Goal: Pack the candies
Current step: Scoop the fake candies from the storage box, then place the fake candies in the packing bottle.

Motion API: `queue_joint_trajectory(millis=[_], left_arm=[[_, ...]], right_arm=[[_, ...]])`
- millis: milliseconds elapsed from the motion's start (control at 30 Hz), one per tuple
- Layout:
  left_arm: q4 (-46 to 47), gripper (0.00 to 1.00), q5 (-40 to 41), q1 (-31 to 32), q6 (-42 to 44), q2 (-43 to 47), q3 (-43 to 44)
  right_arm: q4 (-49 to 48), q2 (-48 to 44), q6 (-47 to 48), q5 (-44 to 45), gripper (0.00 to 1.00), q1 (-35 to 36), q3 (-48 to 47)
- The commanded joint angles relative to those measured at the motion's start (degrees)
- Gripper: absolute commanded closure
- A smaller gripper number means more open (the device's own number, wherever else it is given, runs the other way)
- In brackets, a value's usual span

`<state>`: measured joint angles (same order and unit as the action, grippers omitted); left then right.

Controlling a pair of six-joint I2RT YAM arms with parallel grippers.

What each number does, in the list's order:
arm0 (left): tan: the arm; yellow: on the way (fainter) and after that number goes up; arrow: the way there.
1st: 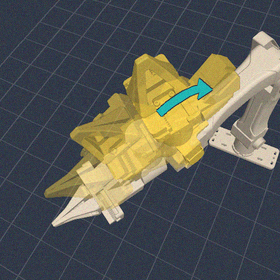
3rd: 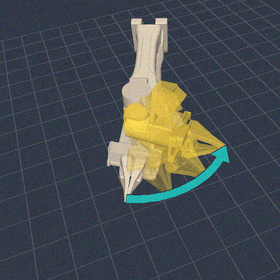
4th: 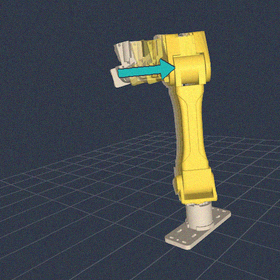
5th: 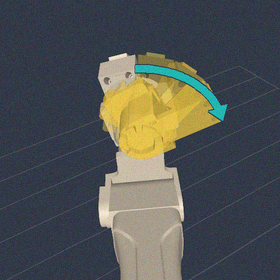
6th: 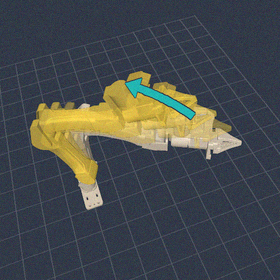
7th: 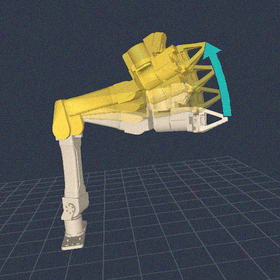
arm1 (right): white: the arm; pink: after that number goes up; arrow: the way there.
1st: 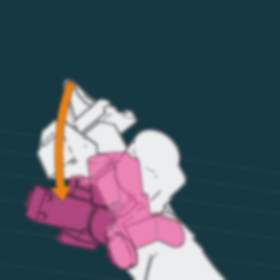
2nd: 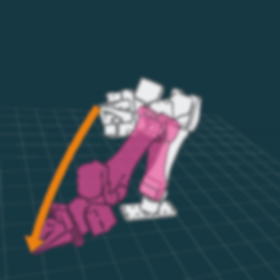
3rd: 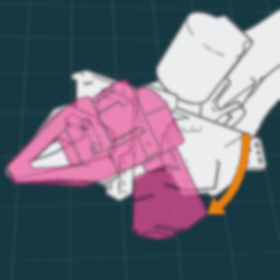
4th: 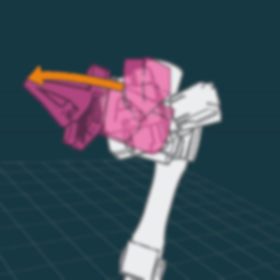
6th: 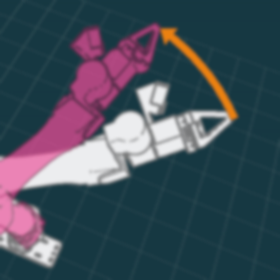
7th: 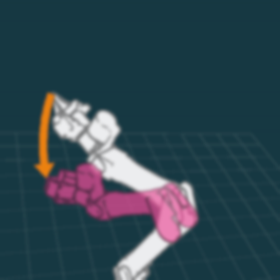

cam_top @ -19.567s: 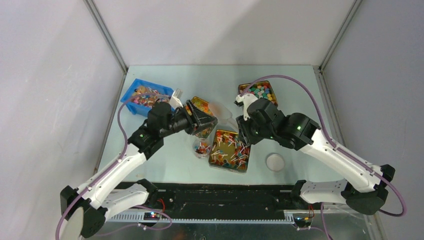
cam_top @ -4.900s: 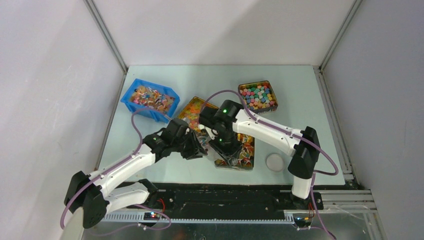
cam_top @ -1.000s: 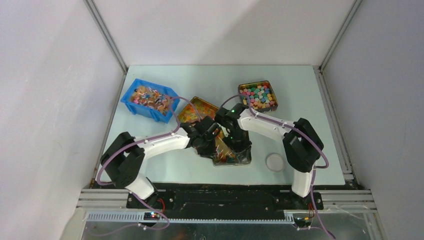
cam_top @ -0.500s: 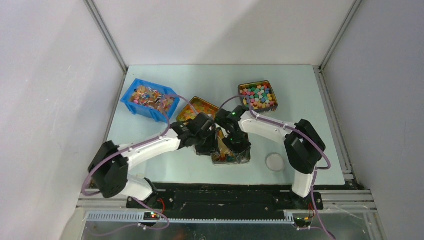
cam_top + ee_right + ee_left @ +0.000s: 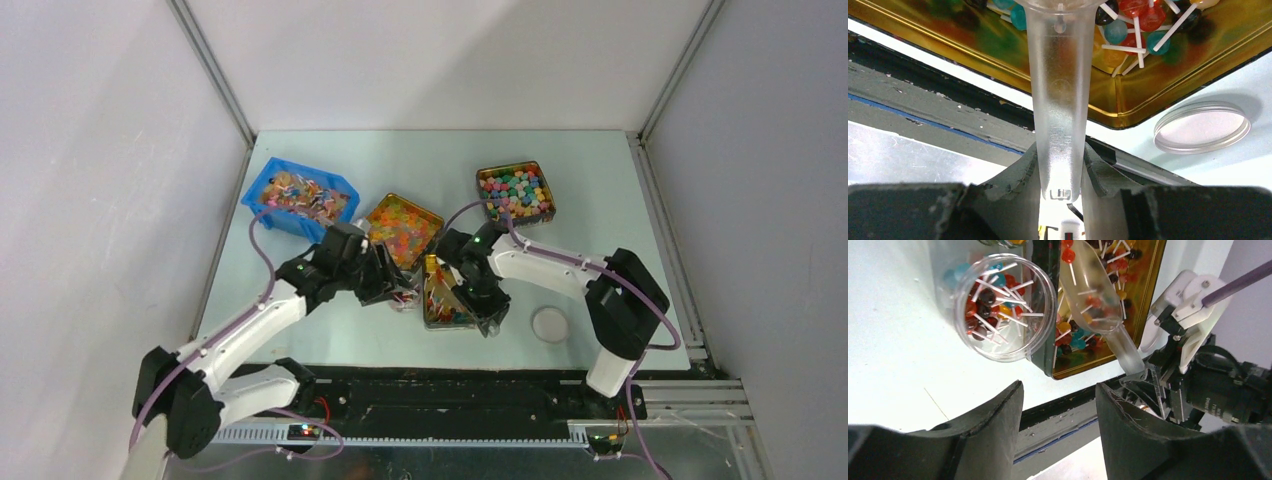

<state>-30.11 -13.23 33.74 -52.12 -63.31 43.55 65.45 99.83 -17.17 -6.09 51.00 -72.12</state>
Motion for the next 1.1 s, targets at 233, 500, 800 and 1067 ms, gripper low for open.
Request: queue_joint_trajectory(millis=[233, 500, 800, 1067], left_arm=[[0.2, 0.39, -5.1, -7.3, -0.2, 7.4, -2.9], [0.2, 0.39, -6.2, -9.1, 0.7, 7.8, -2.9], [-1.0, 0.39, -6.0, -9.4, 1.7, 7.7, -2.4], [-2.5, 0.39, -4.7, -9.4, 1.9, 9.5, -3.6]], right_arm=[[1.1, -6.7, -2.5, 2.5, 1.0, 1.8, 0.0], [5.4, -12.6, -3.6, 3.7, 1.0, 2.5, 0.0], [11.0, -12.9, -3.5, 4.7, 1.0, 4.4, -4.9], [14.6, -7.6, -2.9, 3.5, 1.0, 7.8, -13.3]])
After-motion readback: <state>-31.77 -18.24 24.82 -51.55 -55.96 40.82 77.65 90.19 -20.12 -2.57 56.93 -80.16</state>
